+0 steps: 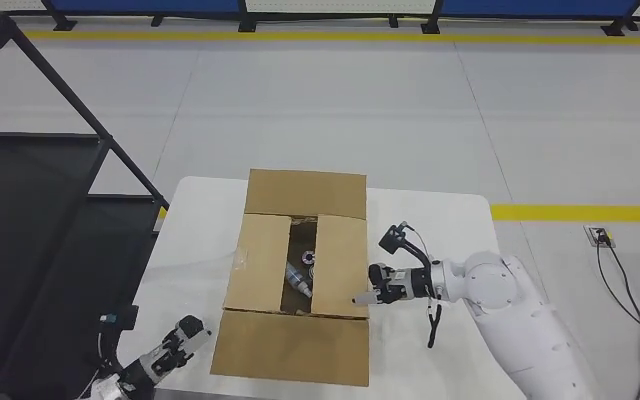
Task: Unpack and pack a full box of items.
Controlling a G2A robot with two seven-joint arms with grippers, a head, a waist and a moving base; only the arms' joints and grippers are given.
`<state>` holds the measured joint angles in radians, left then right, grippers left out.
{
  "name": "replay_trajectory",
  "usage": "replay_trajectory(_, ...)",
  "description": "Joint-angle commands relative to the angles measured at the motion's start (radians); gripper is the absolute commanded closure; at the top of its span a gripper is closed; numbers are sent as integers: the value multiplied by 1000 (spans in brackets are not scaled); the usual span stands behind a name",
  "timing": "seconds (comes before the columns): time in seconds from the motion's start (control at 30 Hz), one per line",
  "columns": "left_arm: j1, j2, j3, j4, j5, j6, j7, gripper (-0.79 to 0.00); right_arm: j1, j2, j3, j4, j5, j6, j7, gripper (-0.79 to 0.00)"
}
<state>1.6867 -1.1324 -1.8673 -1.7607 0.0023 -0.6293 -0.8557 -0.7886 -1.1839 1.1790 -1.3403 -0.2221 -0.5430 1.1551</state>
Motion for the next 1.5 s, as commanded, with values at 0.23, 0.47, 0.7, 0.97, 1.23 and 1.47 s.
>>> replay_trajectory(0.23,6,39,4,13,-113,5,-340,-785,-9,4,18,-18,-14,15,-52,-785)
replay_trajectory(0.47,-11,61,74,8,-174,42,-377,-785,-16,0,18,-26,-41,95,-176,-785)
replay_trajectory(0.7,-15,86,75,-12,-375,92,-427,-785,33,-12,-2,38,-73,174,-334,-785)
replay_trajectory(0.97,-33,98,79,-16,-558,115,-448,-785,197,-46,-79,287,-36,136,-411,-785)
replay_trajectory(1.23,-63,90,126,-64,-532,155,-235,-785,366,-111,-170,600,81,-14,-509,-785)
replay_trajectory(1.47,-114,81,200,-90,-471,231,-69,-785,456,-177,-255,776,104,-53,-585,-785)
